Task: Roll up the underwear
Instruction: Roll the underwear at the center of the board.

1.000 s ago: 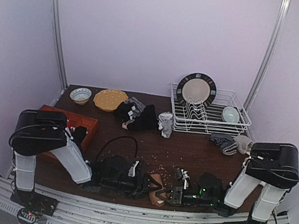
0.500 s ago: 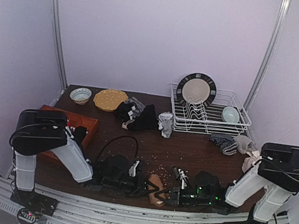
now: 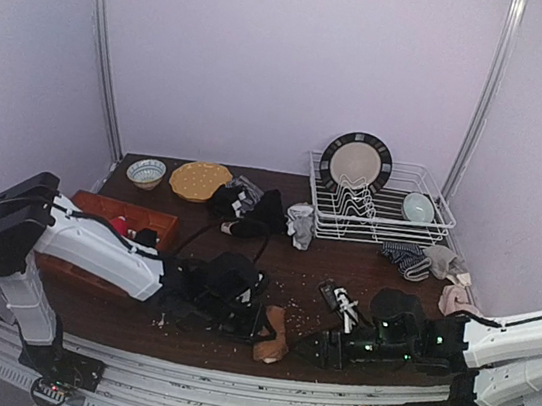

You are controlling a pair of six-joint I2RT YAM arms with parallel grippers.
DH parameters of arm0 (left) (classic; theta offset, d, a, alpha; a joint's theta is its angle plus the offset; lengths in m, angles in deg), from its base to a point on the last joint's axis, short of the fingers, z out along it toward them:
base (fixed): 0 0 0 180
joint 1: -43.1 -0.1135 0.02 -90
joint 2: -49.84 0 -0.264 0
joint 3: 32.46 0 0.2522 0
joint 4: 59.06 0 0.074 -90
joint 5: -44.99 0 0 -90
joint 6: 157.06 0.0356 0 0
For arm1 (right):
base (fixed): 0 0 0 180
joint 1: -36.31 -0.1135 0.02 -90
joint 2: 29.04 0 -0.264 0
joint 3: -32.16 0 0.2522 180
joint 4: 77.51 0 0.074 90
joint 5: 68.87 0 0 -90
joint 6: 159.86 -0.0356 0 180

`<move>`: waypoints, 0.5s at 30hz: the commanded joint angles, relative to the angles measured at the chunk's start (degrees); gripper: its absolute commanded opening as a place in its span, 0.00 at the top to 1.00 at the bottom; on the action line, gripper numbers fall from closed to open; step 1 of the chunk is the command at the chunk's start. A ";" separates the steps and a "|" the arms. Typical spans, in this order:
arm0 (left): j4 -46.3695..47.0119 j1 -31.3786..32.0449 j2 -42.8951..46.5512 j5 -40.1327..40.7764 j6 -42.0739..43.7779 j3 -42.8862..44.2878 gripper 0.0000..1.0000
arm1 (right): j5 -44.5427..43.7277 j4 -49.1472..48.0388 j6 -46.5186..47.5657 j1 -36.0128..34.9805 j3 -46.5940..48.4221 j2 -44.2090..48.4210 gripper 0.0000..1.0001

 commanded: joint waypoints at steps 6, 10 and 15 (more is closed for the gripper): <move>-20.81 -0.43 -1.71 5.33 9.27 4.96 1.00 | -5.19 5.10 2.97 -0.42 2.21 -2.67 0.42; -23.19 -0.56 -4.37 5.09 9.58 7.45 1.00 | -3.73 -1.21 2.30 -0.39 5.25 -10.03 0.53; -23.48 -0.57 -5.79 4.33 8.90 8.64 1.00 | -0.99 -7.63 -0.15 -0.41 8.95 -19.49 0.68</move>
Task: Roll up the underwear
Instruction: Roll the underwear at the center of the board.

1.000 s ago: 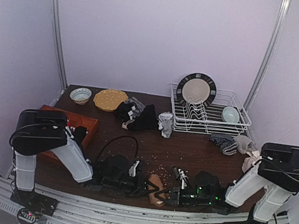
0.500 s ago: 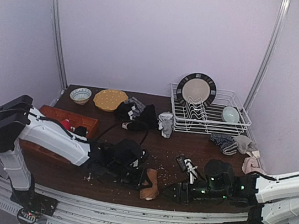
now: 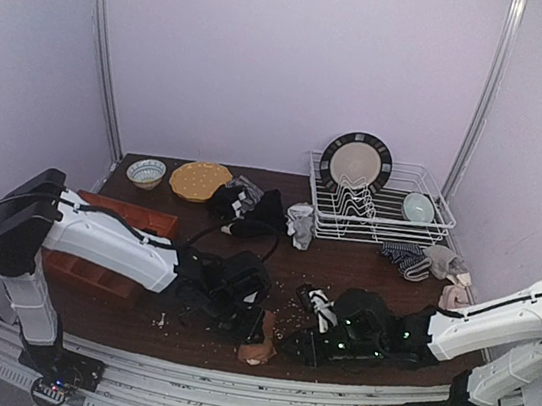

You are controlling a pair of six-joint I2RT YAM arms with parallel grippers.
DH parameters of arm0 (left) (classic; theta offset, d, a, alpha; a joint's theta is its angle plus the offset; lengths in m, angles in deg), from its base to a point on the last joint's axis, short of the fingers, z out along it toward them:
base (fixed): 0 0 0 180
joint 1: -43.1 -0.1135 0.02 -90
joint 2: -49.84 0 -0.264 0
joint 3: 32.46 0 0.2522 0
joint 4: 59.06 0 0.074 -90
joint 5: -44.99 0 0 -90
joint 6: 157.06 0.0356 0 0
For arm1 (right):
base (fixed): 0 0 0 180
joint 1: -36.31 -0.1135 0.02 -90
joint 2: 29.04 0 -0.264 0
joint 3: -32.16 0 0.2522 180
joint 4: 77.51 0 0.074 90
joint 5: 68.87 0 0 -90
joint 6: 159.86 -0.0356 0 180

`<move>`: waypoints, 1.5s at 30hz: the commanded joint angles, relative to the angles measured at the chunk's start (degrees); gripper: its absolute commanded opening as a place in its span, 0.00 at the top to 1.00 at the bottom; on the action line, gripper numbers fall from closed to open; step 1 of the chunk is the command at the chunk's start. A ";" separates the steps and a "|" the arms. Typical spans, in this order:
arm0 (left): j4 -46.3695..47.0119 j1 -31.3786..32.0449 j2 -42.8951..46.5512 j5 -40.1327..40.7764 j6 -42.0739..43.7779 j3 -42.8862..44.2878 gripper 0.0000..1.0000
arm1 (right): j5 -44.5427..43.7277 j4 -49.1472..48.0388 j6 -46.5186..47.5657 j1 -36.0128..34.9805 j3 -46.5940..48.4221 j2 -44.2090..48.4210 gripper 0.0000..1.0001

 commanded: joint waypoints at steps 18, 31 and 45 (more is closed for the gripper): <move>3.18 -0.19 -0.19 -3.60 1.15 -3.75 0.78 | 0.57 -1.66 -2.74 1.07 9.11 -20.40 0.93; 7.03 -0.29 10.88 -1.47 -1.86 -13.27 0.41 | 2.06 0.75 -2.97 1.98 11.77 -24.42 0.95; 12.12 -0.73 7.01 -2.43 -4.03 -15.84 0.39 | 3.62 1.75 -2.02 1.98 14.01 -26.07 0.94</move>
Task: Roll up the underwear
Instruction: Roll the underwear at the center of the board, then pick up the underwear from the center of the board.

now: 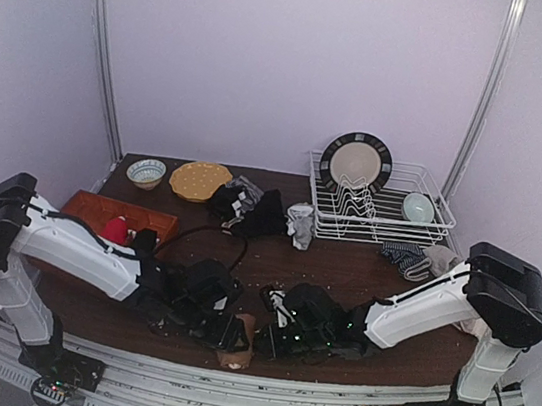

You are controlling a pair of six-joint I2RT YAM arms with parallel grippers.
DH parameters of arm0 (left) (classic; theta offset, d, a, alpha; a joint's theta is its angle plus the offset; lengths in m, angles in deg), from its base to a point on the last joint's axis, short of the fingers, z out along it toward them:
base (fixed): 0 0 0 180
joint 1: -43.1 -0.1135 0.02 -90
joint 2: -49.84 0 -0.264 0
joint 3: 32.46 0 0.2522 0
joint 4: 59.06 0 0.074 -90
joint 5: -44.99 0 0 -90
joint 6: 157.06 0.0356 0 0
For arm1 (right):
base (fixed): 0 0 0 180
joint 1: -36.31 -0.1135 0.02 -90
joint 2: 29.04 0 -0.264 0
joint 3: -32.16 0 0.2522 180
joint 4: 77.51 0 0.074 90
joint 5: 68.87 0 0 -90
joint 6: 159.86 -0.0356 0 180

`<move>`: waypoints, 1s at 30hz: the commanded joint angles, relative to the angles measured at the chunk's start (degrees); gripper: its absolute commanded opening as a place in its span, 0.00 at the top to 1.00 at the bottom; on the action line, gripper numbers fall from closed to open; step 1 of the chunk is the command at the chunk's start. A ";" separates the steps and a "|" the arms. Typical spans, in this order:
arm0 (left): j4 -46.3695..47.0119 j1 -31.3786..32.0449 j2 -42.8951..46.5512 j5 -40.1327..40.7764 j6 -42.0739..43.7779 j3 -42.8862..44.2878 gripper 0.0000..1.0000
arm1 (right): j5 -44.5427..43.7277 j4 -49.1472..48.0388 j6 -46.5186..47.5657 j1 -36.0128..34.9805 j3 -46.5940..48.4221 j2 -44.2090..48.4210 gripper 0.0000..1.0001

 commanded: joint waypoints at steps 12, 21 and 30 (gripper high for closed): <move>7.98 -0.46 -8.11 -3.50 -0.89 0.67 0.79 | 0.34 5.79 0.88 0.23 0.04 -2.55 0.95; -5.64 -2.65 6.08 6.22 4.37 0.35 1.00 | -3.80 11.90 3.11 0.30 -0.75 9.90 0.94; -30.01 -23.40 27.48 9.67 18.16 4.73 1.00 | -11.03 20.50 11.91 0.31 -2.12 25.92 0.90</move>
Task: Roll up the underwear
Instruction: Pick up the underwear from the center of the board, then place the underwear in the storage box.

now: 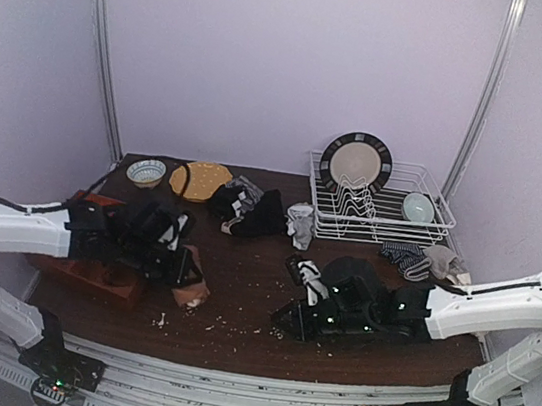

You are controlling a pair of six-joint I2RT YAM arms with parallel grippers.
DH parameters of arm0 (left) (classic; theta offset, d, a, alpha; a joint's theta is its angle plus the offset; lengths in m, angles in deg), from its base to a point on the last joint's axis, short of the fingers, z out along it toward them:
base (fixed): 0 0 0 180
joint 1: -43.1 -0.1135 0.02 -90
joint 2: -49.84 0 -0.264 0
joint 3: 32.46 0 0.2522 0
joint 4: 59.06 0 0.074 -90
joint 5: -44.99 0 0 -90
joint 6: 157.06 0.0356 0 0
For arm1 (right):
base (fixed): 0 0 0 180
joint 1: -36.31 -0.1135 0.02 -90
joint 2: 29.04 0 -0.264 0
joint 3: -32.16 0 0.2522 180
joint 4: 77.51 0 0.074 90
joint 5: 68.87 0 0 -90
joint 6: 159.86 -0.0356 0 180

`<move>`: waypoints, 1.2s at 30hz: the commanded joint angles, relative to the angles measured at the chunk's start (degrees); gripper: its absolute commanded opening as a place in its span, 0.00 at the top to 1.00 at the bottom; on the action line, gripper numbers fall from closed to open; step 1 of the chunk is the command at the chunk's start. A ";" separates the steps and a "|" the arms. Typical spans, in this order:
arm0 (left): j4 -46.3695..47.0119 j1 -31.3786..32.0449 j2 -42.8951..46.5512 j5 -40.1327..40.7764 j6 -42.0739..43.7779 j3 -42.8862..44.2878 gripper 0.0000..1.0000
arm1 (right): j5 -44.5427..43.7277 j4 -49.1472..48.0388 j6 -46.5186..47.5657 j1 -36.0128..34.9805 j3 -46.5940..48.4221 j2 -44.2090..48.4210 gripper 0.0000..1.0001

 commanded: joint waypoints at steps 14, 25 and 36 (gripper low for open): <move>-31.89 -25.21 -7.42 8.97 28.86 14.06 1.00 | -0.20 1.04 9.00 0.12 -4.42 3.70 0.90; -30.18 -30.37 -12.23 5.54 33.98 14.06 1.00 | 1.15 -0.10 11.08 0.11 -5.34 4.30 0.91; -23.41 -32.42 -16.50 -2.07 28.36 6.78 1.00 | 0.58 -0.17 11.57 0.10 -5.58 5.83 0.91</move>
